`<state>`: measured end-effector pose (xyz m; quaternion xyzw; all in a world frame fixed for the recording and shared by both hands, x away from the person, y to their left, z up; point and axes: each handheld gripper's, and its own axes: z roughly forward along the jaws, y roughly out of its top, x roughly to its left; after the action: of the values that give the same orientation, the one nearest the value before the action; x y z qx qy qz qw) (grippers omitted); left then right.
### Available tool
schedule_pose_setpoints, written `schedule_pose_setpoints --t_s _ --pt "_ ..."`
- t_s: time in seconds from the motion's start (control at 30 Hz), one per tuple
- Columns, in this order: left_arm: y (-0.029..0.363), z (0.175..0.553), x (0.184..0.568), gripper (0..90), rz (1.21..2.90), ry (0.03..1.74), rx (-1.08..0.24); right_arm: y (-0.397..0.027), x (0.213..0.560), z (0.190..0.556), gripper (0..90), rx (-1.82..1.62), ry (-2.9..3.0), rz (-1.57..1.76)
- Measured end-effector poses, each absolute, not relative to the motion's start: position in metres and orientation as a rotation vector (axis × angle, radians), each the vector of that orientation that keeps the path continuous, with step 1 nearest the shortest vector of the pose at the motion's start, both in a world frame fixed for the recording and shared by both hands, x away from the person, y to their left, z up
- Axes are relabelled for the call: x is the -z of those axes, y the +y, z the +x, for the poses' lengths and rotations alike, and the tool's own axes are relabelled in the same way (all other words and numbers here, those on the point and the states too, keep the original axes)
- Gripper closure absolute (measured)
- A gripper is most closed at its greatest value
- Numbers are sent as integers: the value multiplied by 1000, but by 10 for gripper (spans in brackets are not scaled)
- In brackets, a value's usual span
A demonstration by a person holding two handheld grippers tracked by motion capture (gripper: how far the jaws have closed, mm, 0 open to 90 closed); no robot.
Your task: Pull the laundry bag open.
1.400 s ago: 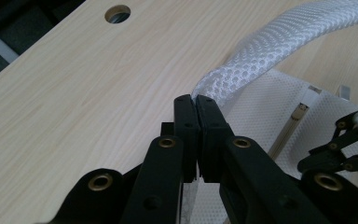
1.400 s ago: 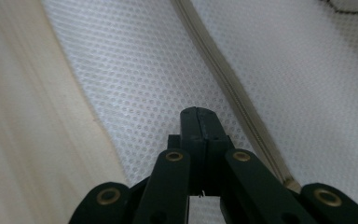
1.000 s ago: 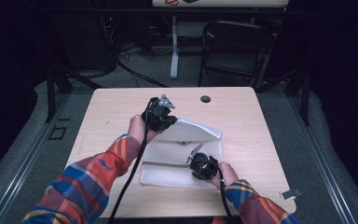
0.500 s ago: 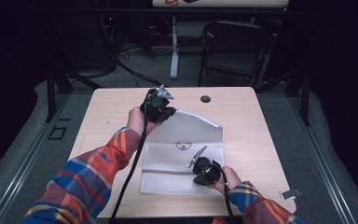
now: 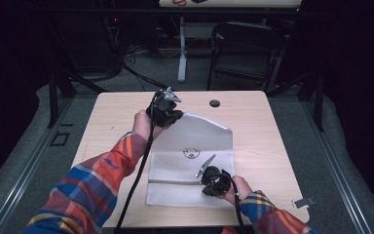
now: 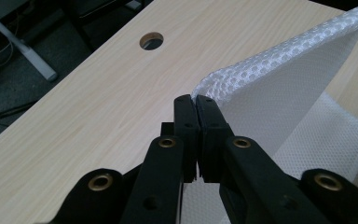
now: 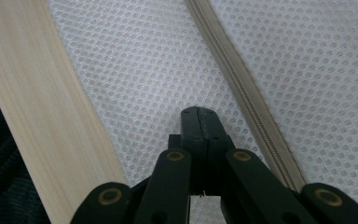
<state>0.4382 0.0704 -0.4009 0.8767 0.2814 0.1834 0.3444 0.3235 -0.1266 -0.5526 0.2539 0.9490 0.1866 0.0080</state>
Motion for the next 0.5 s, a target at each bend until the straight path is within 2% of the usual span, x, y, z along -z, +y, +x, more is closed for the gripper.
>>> schedule_pose_setpoints --t_s 0.5 --pt "71 442 398 882 2266 743 -489 -126 550 312 900 -532 3011 759"
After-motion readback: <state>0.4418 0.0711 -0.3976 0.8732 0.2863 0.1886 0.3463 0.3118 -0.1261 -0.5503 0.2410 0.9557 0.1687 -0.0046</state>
